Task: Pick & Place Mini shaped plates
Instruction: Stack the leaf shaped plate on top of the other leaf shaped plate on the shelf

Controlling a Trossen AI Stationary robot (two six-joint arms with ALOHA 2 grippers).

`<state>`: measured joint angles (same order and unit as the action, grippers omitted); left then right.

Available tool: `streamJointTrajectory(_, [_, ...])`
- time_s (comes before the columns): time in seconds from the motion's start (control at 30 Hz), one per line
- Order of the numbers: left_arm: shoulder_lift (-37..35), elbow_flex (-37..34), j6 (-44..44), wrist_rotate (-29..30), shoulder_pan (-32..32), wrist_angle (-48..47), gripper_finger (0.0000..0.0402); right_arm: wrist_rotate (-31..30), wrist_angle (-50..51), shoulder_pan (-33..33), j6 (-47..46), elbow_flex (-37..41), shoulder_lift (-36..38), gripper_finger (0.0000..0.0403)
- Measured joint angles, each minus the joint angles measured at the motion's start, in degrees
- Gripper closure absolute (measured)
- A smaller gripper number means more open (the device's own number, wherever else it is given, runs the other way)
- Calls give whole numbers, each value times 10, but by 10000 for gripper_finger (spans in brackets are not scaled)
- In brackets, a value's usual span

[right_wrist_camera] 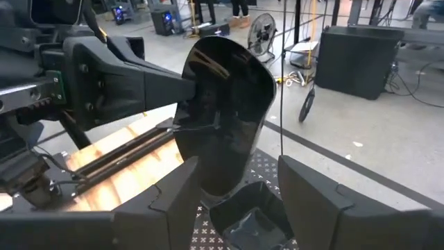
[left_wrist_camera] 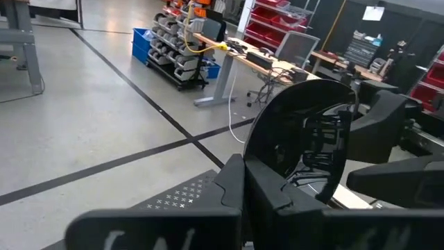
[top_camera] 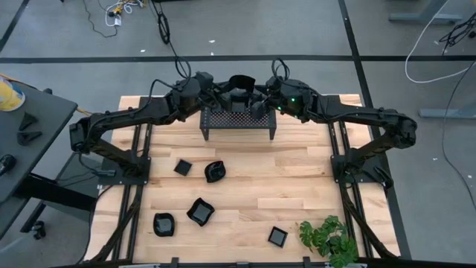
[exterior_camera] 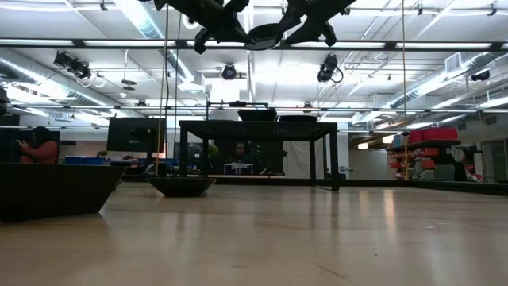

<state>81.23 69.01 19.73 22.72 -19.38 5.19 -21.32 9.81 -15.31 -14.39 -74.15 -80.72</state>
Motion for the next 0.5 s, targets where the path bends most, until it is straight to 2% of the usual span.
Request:
streamJointTrajectory(0.23, [0, 0, 0, 1, 5, 0, 398, 3, -20, -13, -25, 0, 0, 208])
streamJointTrajectory(0.5, [0, 0, 0, 0, 9, 0, 397, 74, -23, -35, -46, 0, 0, 208])
